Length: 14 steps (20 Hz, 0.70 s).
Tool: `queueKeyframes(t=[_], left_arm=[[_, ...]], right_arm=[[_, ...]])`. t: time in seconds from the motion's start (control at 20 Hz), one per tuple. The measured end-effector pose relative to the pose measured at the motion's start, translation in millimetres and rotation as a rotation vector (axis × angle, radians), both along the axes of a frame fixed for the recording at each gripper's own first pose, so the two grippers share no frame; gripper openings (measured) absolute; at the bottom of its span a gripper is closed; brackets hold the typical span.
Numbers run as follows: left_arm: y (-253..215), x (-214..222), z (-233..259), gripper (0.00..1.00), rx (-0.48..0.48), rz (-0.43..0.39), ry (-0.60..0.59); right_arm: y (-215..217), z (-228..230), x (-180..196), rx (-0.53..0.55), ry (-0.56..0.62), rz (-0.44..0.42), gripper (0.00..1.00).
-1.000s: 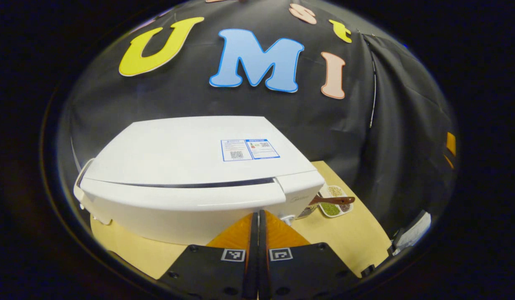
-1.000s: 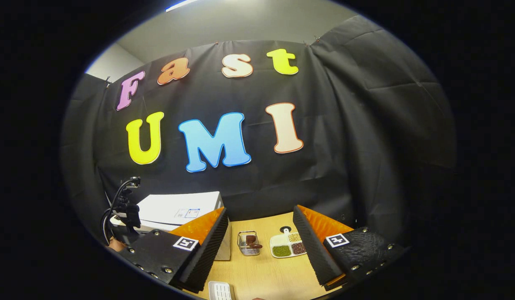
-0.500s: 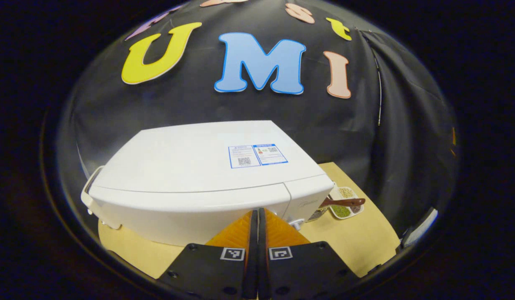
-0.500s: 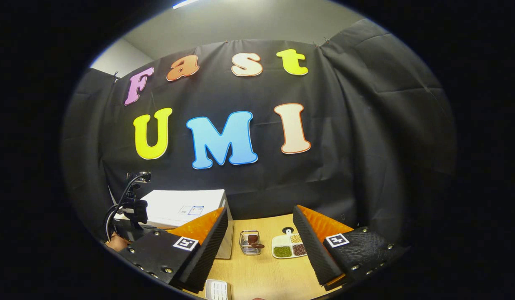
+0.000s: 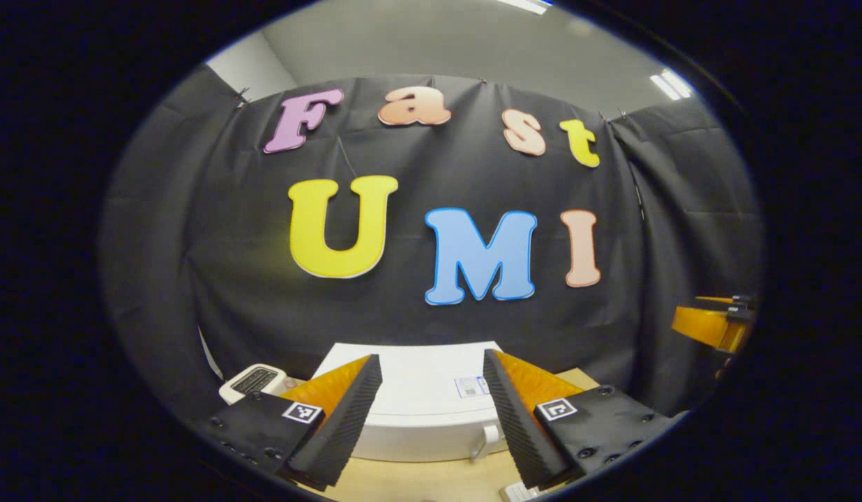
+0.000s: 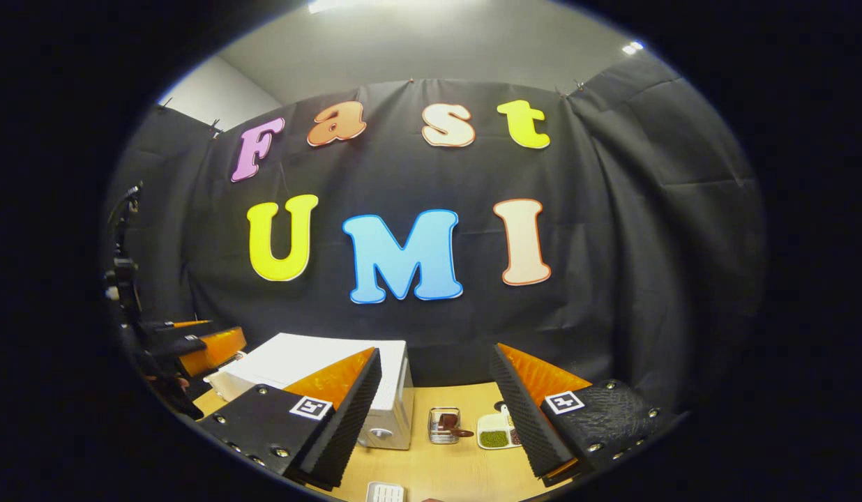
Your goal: Open the microwave oven with the left hand, put the food in, and close the microwave oven.
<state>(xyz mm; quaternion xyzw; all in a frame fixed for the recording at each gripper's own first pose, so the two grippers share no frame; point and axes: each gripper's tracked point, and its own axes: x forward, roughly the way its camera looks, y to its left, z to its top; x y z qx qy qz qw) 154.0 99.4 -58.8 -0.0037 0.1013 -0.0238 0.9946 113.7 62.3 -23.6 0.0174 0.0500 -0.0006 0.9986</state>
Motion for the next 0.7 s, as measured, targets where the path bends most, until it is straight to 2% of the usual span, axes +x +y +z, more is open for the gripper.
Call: queueKeyframes(t=[0.1, 0.25, 0.7], left_arm=[[17.2, -19.5, 36.3, 0.94, 0.015, 0.017, -0.063], [28.0, -41.1, 60.7, 0.95, 0.028, 0.012, -0.107], [52.9, -65.6, 60.7, 0.96, 0.004, -0.036, -0.122]], right_arm=[[14.1, 16.5, -2.7, 0.0, -0.018, 0.009, 0.95], [33.7, 29.9, -7.1, -0.004, -0.03, 0.02, 0.95], [67.7, 30.6, -29.2, -0.004, -0.026, -0.006, 0.95]])
